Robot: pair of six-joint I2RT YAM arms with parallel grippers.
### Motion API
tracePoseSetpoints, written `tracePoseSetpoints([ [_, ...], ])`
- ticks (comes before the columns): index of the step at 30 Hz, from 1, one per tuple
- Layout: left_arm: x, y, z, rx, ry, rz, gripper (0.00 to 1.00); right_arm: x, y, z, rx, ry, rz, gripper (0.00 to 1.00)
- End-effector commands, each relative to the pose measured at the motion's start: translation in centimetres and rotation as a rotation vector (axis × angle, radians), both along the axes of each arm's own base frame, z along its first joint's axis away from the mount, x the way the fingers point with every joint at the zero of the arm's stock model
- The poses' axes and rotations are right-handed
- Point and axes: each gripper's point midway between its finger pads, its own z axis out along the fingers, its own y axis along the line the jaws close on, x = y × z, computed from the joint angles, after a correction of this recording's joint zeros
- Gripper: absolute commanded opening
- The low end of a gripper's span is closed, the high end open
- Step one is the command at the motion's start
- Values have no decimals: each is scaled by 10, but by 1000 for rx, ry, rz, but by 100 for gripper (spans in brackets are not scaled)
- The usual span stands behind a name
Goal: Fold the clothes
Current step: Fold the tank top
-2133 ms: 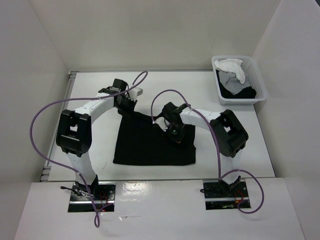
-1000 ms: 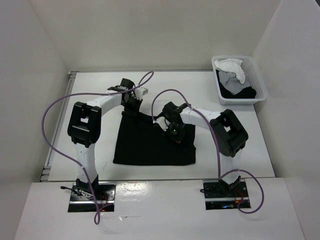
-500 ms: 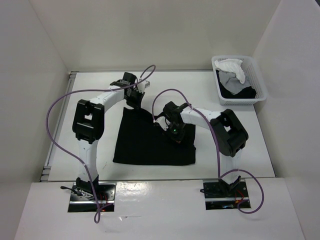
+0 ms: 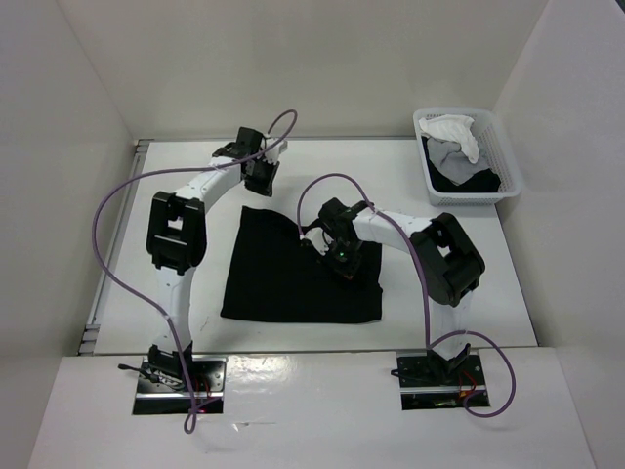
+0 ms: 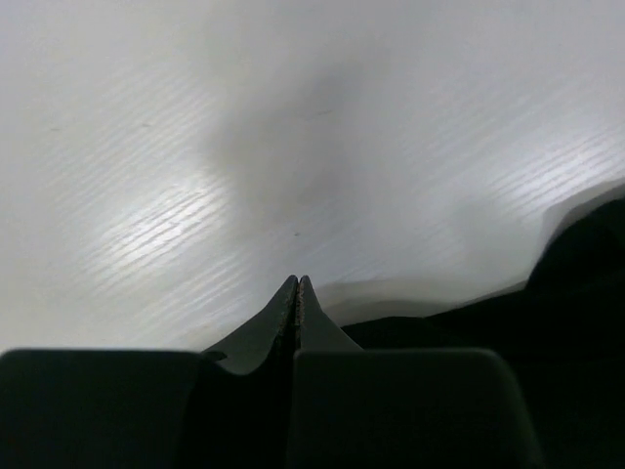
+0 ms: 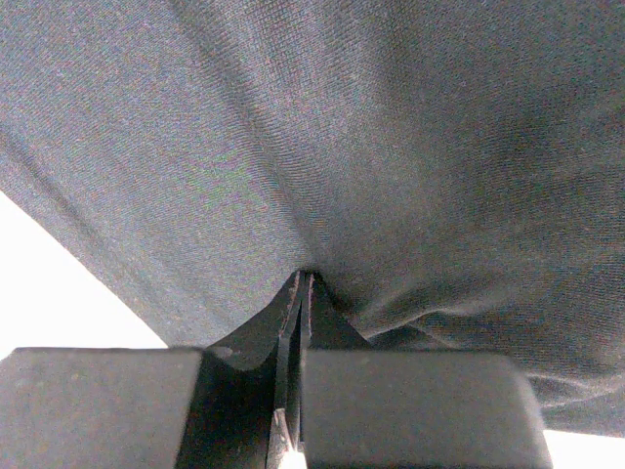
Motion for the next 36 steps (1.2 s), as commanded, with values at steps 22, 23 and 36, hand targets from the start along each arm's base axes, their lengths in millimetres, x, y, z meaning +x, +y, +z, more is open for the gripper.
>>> tracePoseSetpoints([
  [22, -202, 38, 0, -106, 260, -135, 0, 49, -3, 40, 7, -162, -31, 0],
  [23, -202, 38, 0, -106, 260, -135, 0, 50, -4, 40, -2, -168, -33, 0],
  [36, -210, 43, -38, -76, 382, -84, 0, 85, 14, 59, 61, -266, -30, 0],
])
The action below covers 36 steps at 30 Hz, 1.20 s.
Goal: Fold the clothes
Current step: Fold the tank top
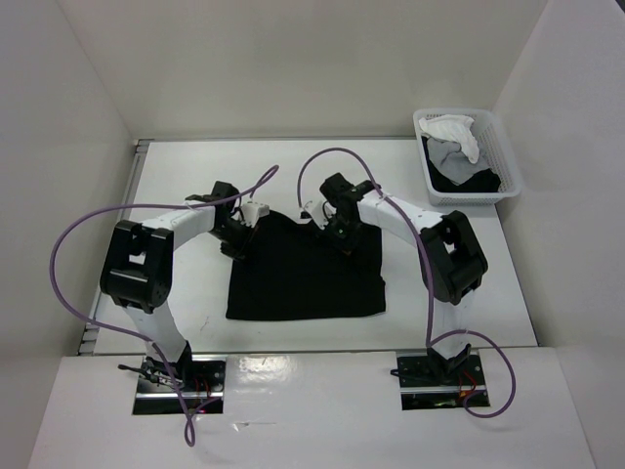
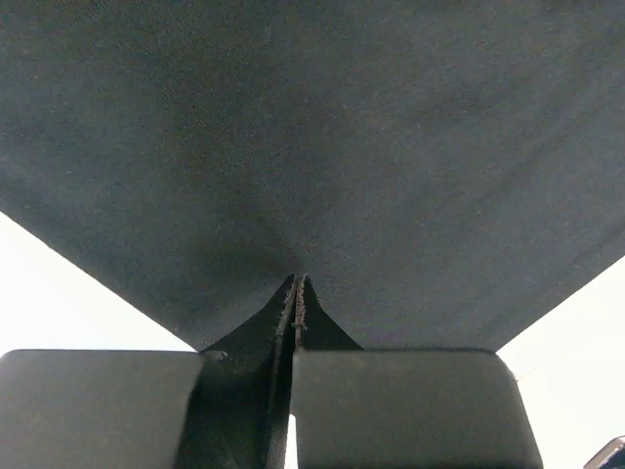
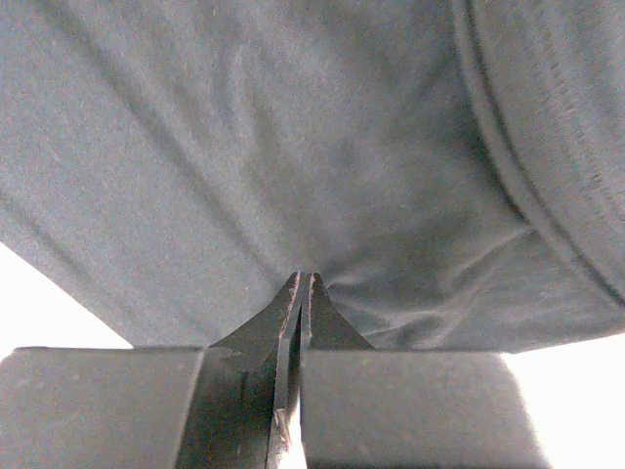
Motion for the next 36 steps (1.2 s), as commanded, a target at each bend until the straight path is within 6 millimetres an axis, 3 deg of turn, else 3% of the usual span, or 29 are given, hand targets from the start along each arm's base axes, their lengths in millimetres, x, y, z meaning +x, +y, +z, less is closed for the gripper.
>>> tracePoseSetpoints([
  [1, -2, -1, -6, -12, 27, 13, 0, 24, 13, 15, 51, -87, 10, 0],
  [7, -1, 4, -11, 16, 31, 19, 0, 54, 20, 7, 81, -122, -17, 0],
  [13, -2, 2, -10, 7, 32, 17, 0, 66, 21, -13, 83, -89, -22, 0],
  [22, -5, 0, -9, -8, 41, 5, 0, 81, 10, -27, 86, -85, -52, 0],
  [30, -4, -1, -7, -16, 39, -5, 0, 117, -12, -28, 91, -125, -129, 0],
  [36, -4, -1, -7, -16, 39, -5, 0, 131, -20, -30, 86, -151, -165, 0],
])
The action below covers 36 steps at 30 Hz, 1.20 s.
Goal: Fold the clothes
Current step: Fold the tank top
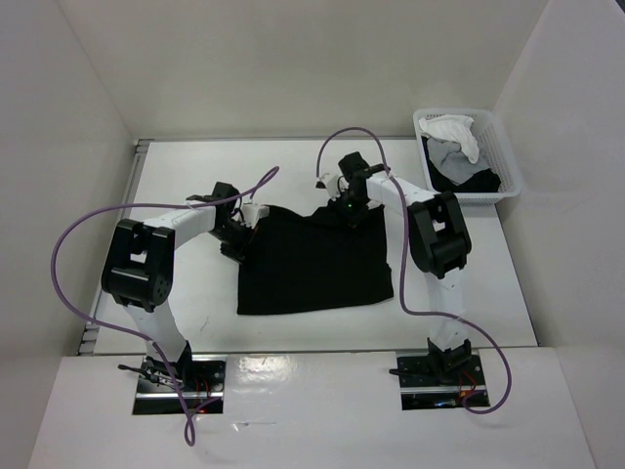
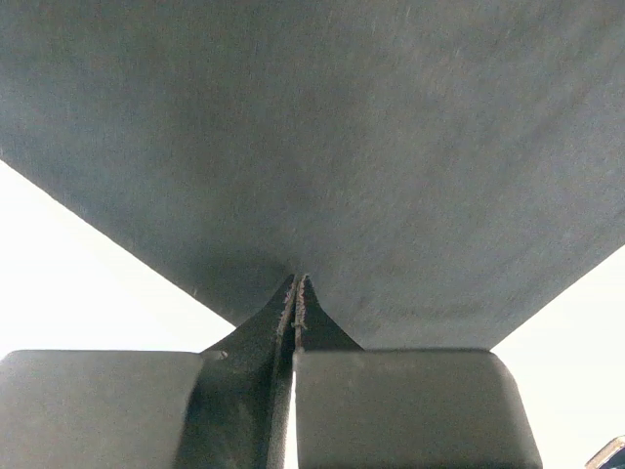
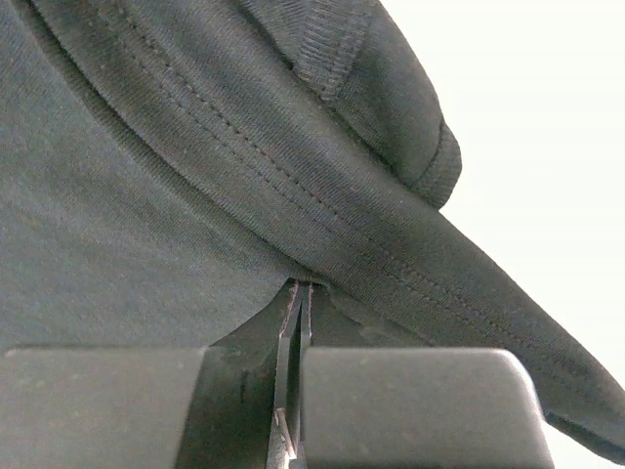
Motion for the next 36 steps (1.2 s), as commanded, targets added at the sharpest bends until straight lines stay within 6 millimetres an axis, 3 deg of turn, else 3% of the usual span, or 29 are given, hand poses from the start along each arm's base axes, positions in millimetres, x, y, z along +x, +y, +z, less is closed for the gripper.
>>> tracePoseSetpoints([
  [1, -2, -3, -1, -27, 22, -5, 0, 27, -3, -1, 2, -71, -23, 0],
  [10, -6, -2, -6, -21, 49, -5, 0, 55, -10, 13, 34, -112, -76, 0],
  [17, 0, 5, -14, 32, 51, 29, 0, 52, -5, 19, 59, -90, -72, 0],
  [26, -1, 9, -26, 64, 84, 50, 0, 50, 5, 48, 120, -100, -59, 0],
  [31, -1, 9, -26, 64, 84, 50, 0, 41, 26, 44, 143, -74, -11, 0],
  [36, 0, 8, -23, 54, 74, 40, 0, 42, 33, 36, 133, -54, -1, 0],
])
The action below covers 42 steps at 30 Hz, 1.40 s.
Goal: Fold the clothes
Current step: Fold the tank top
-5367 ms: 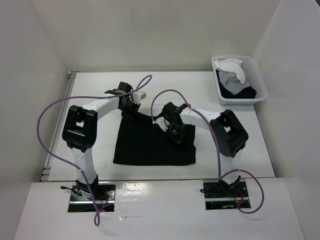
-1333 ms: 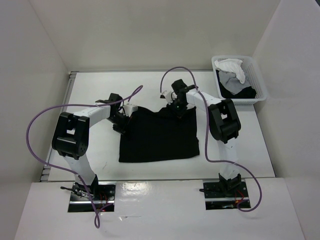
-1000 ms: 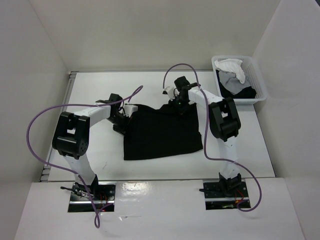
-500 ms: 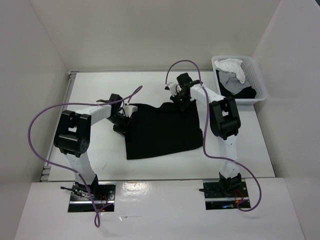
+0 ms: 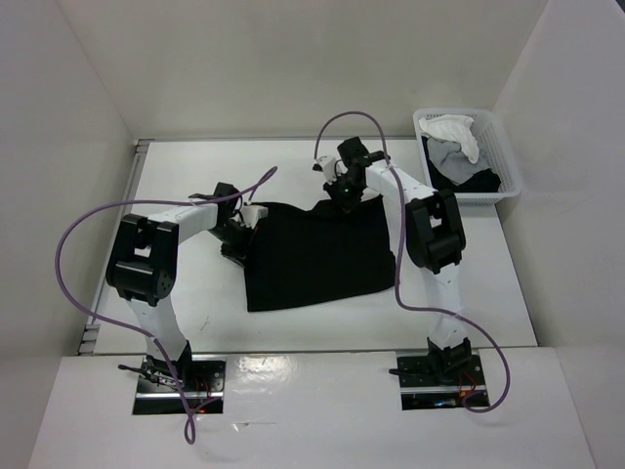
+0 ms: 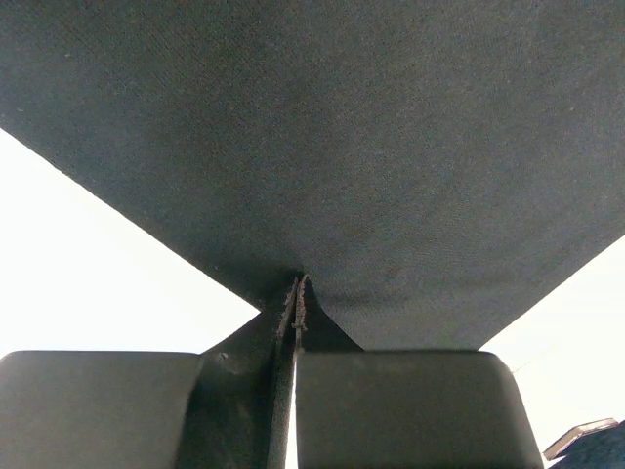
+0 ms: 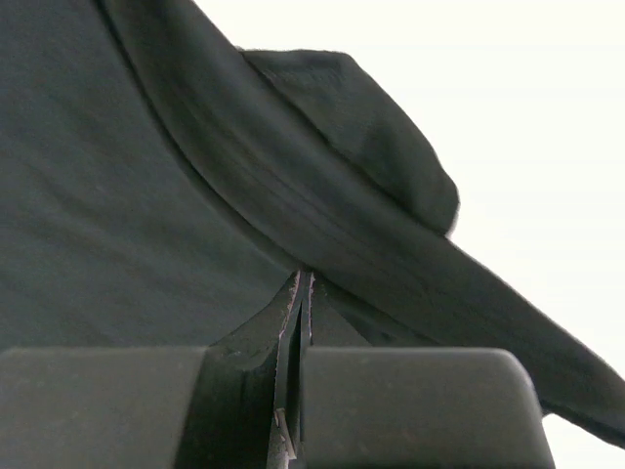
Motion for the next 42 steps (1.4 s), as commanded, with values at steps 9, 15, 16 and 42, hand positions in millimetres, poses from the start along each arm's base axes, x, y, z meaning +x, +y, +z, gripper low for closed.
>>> tracePoseSetpoints([
  [9, -1, 7, -13, 35, 15, -11, 0, -17, 39, 34, 108, 11, 100, 0],
  [15, -1, 7, -13, 35, 15, -11, 0, -29, 48, 26, 103, 50, 142, 0],
  [16, -1, 7, -13, 35, 15, -11, 0, -29, 48, 26, 103, 50, 142, 0],
  [42, 0, 5, -11, 27, 13, -21, 0, 15, 46, -5, 60, 11, 98, 0],
])
